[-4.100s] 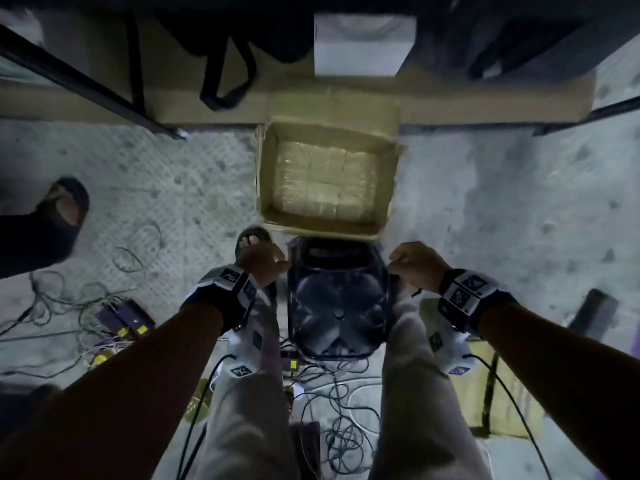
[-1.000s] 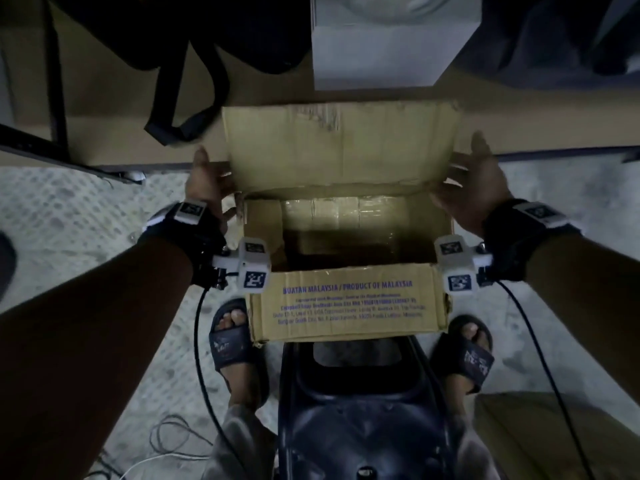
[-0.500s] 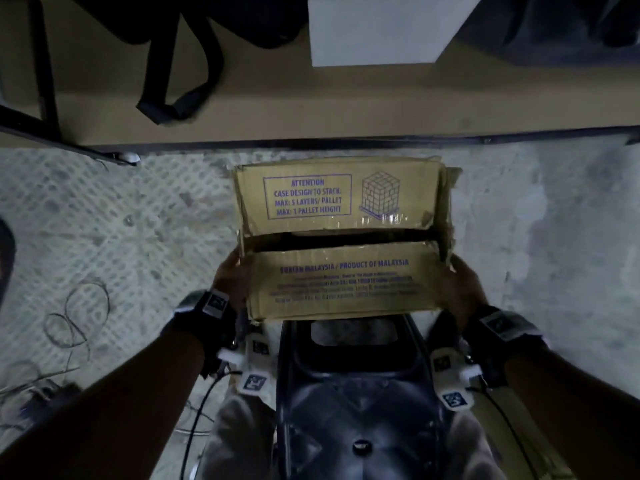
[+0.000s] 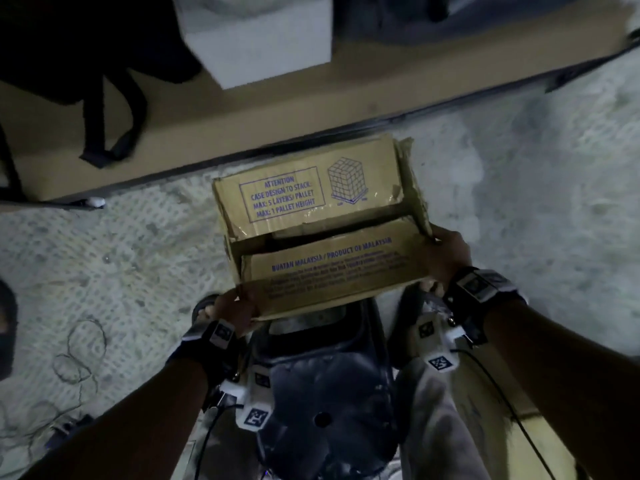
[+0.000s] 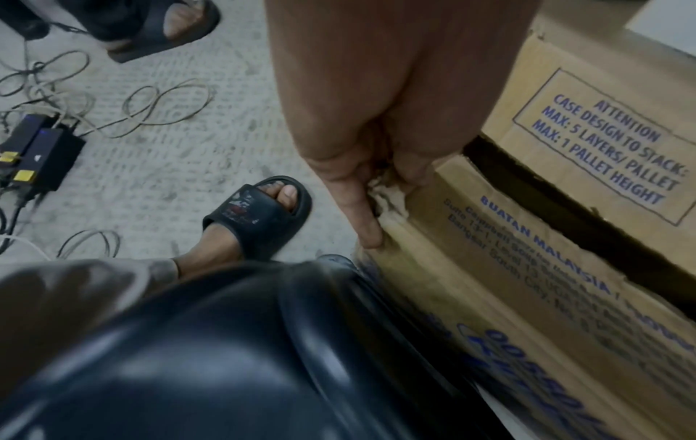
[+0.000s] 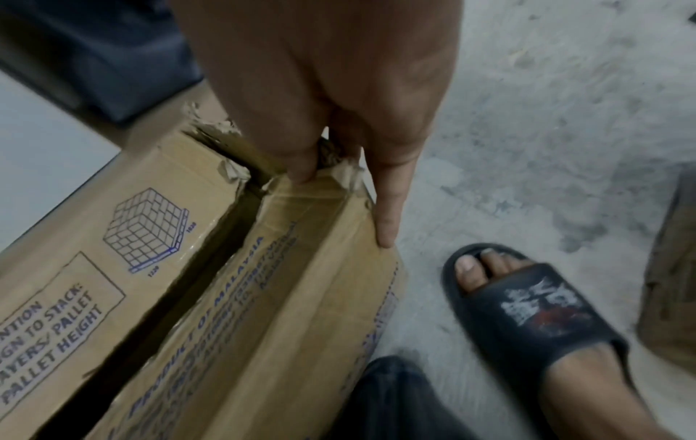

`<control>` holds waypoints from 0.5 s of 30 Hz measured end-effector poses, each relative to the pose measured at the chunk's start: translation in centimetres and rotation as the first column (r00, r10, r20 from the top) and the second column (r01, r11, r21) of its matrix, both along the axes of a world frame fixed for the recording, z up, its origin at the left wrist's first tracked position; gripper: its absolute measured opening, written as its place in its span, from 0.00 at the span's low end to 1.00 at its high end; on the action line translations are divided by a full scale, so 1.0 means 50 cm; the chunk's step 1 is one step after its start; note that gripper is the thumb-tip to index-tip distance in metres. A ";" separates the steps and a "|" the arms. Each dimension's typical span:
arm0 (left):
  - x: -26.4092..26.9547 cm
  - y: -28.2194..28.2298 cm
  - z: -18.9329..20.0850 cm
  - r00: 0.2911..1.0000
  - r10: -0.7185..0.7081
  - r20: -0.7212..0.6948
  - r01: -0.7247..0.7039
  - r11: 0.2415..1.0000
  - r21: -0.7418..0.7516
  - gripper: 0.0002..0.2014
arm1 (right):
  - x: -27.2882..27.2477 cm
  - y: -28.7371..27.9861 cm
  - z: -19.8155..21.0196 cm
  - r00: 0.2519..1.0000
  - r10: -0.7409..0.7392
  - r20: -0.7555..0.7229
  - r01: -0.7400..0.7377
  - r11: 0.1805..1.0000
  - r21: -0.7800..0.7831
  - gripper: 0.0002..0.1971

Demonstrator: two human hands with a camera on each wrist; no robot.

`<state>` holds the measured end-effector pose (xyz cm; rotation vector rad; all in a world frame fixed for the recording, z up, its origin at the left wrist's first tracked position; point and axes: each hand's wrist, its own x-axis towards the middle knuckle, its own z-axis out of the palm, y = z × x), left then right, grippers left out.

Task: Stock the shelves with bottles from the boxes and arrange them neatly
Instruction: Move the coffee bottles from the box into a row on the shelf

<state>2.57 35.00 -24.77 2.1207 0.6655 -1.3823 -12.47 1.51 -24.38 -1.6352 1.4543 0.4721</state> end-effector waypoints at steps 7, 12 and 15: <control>-0.060 -0.322 0.039 0.946 -0.314 0.077 0.316 0.949 -0.019 0.17 | -0.277 -0.166 0.048 0.960 -0.278 -0.039 0.276 0.960 -0.054 0.19; -0.119 -0.630 0.031 0.825 -0.555 0.109 0.563 0.822 -0.080 0.17 | -0.489 -0.254 0.051 0.832 -0.552 -0.057 0.551 0.834 -0.034 0.17; -0.146 -0.801 0.016 0.714 -0.691 0.115 0.700 0.708 -0.095 0.18 | -0.569 -0.275 0.045 0.755 -0.647 -0.110 0.647 0.762 -0.043 0.15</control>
